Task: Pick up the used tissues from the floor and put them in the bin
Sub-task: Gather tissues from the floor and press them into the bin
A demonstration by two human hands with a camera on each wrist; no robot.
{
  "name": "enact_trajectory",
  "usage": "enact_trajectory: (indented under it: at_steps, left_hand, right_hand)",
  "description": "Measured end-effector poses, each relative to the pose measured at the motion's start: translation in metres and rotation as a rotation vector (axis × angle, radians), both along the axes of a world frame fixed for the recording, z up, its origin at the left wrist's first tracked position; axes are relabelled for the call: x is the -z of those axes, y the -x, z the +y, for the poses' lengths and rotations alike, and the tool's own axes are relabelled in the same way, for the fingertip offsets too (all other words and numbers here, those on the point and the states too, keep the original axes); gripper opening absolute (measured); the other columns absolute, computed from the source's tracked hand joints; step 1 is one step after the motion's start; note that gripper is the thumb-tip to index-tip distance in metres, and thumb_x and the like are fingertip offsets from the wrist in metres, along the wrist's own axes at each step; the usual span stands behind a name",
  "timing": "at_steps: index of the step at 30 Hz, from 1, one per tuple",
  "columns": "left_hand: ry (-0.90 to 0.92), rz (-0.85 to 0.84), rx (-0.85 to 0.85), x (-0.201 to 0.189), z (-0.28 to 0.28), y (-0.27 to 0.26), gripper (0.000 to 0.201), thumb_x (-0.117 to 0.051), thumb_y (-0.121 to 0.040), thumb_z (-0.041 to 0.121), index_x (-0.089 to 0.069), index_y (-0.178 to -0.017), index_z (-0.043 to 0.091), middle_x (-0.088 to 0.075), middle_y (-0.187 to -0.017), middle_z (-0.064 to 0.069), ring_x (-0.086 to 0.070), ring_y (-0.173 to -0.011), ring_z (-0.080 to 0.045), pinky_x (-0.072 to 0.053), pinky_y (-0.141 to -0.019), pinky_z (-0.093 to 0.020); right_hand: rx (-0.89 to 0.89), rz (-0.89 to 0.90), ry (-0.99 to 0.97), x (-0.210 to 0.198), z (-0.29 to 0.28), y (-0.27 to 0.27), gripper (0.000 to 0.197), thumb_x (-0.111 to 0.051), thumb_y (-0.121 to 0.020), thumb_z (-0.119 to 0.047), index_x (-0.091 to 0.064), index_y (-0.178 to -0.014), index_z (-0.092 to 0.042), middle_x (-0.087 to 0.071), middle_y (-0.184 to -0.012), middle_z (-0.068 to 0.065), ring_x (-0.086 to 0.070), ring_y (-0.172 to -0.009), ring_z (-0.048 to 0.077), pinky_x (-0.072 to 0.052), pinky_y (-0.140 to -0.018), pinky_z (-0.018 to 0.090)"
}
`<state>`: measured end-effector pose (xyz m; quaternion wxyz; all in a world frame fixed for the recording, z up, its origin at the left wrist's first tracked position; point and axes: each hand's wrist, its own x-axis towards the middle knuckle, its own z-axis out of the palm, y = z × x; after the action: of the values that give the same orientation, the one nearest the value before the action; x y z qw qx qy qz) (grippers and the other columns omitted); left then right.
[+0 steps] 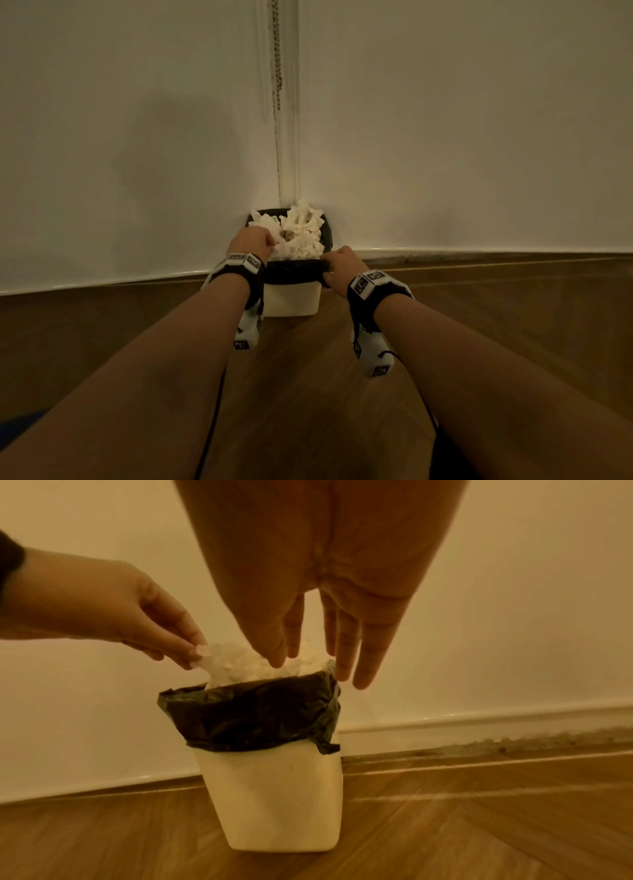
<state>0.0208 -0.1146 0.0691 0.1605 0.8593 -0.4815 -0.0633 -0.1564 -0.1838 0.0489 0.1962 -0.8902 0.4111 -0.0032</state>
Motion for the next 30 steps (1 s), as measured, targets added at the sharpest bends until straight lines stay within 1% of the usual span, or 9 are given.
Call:
enact_trajectory:
  at_steps: [4, 7, 9, 12, 16, 22, 26, 28, 30]
  left_hand:
    - [-0.141, 0.027, 0.004, 0.011, -0.003, -0.004, 0.028, -0.048, -0.095, 0.019, -0.068, -0.112, 0.009, -0.063, -0.117, -0.013, -0.059, -0.105, -0.028, -0.048, -0.092, -0.034]
    - [-0.143, -0.054, 0.063, 0.022, -0.001, -0.002, 0.037, -0.041, -0.096, 0.025, -0.066, -0.084, 0.000, -0.065, -0.092, -0.015, -0.058, -0.078, -0.026, -0.048, -0.072, -0.033]
    - [-0.143, -0.091, 0.104, 0.029, 0.000, -0.002, 0.034, -0.045, -0.092, 0.029, -0.061, -0.071, 0.008, -0.061, -0.080, -0.012, -0.051, -0.068, -0.023, -0.042, -0.061, -0.028]
    - [-0.200, -0.136, 0.188, 0.036, 0.002, -0.009, 0.025, -0.055, -0.084, 0.036, -0.064, -0.084, 0.013, -0.056, -0.088, -0.006, -0.051, -0.076, -0.021, -0.039, -0.064, -0.027]
    - [-0.234, -0.179, 0.233, 0.040, 0.001, -0.017, 0.026, -0.058, -0.089, 0.030, -0.064, -0.108, 0.013, -0.058, -0.109, -0.010, -0.056, -0.100, -0.027, -0.045, -0.081, -0.034]
    - [-0.204, -0.093, 0.188, 0.039, -0.006, -0.011, 0.025, -0.058, -0.091, 0.026, -0.066, -0.112, 0.017, -0.063, -0.112, -0.011, -0.057, -0.104, -0.028, -0.047, -0.087, -0.035]
    - [-0.205, -0.061, 0.152, 0.043, -0.006, -0.004, 0.029, -0.055, -0.092, 0.024, -0.055, -0.120, 0.017, -0.060, -0.118, -0.011, -0.054, -0.110, -0.030, -0.046, -0.088, -0.038]
    - [-0.111, 0.019, 0.112, 0.046, -0.001, 0.000, 0.035, -0.055, -0.092, 0.031, -0.047, -0.122, 0.016, -0.058, -0.119, -0.009, -0.054, -0.109, -0.029, -0.047, -0.088, -0.039]
    - [0.039, 0.062, 0.074, 0.049, 0.004, 0.006, 0.036, -0.051, -0.093, 0.038, -0.046, -0.120, 0.014, -0.054, -0.118, -0.008, -0.055, -0.106, -0.027, -0.048, -0.087, -0.040]
  right_hand:
    - [-0.093, 0.036, 0.058, 0.016, -0.006, -0.013, 0.040, -0.045, -0.096, -0.014, -0.049, -0.136, -0.017, -0.041, -0.136, 0.013, -0.047, -0.121, 0.030, -0.037, -0.103, 0.034]
    - [-0.082, 0.016, 0.111, 0.024, -0.007, -0.023, 0.036, -0.041, -0.098, -0.012, -0.051, -0.132, -0.011, -0.045, -0.131, 0.014, -0.051, -0.116, 0.031, -0.040, -0.098, 0.034]
    - [-0.061, -0.014, 0.153, 0.027, -0.008, -0.028, 0.030, -0.044, -0.096, -0.011, -0.050, -0.125, -0.009, -0.046, -0.125, 0.013, -0.054, -0.108, 0.031, -0.045, -0.088, 0.036]
    - [-0.051, -0.032, 0.195, 0.031, -0.010, -0.033, 0.023, -0.048, -0.093, -0.009, -0.048, -0.116, -0.009, -0.048, -0.117, 0.013, -0.055, -0.101, 0.031, -0.043, -0.075, 0.035]
    - [-0.044, -0.013, 0.234, 0.035, -0.014, -0.037, 0.021, -0.045, -0.095, -0.009, -0.050, -0.115, -0.007, -0.046, -0.118, 0.013, -0.053, -0.104, 0.030, -0.046, -0.079, 0.038]
    - [0.013, -0.034, 0.241, 0.037, -0.020, -0.040, 0.021, -0.046, -0.095, -0.008, -0.052, -0.115, -0.004, -0.047, -0.119, 0.013, -0.054, -0.104, 0.030, -0.048, -0.084, 0.040]
    - [0.037, -0.021, 0.233, 0.033, -0.018, -0.037, 0.021, -0.047, -0.094, -0.009, -0.053, -0.114, -0.007, -0.047, -0.118, 0.011, -0.055, -0.104, 0.030, -0.049, -0.084, 0.041]
    - [0.037, -0.032, 0.211, 0.030, -0.015, -0.035, 0.022, -0.047, -0.094, -0.014, -0.054, -0.115, -0.008, -0.047, -0.119, 0.011, -0.054, -0.105, 0.030, -0.049, -0.084, 0.041]
    - [0.067, -0.079, 0.200, 0.029, -0.012, -0.032, 0.024, -0.049, -0.093, -0.016, -0.053, -0.117, -0.010, -0.044, -0.123, 0.010, -0.053, -0.107, 0.029, -0.050, -0.084, 0.041]
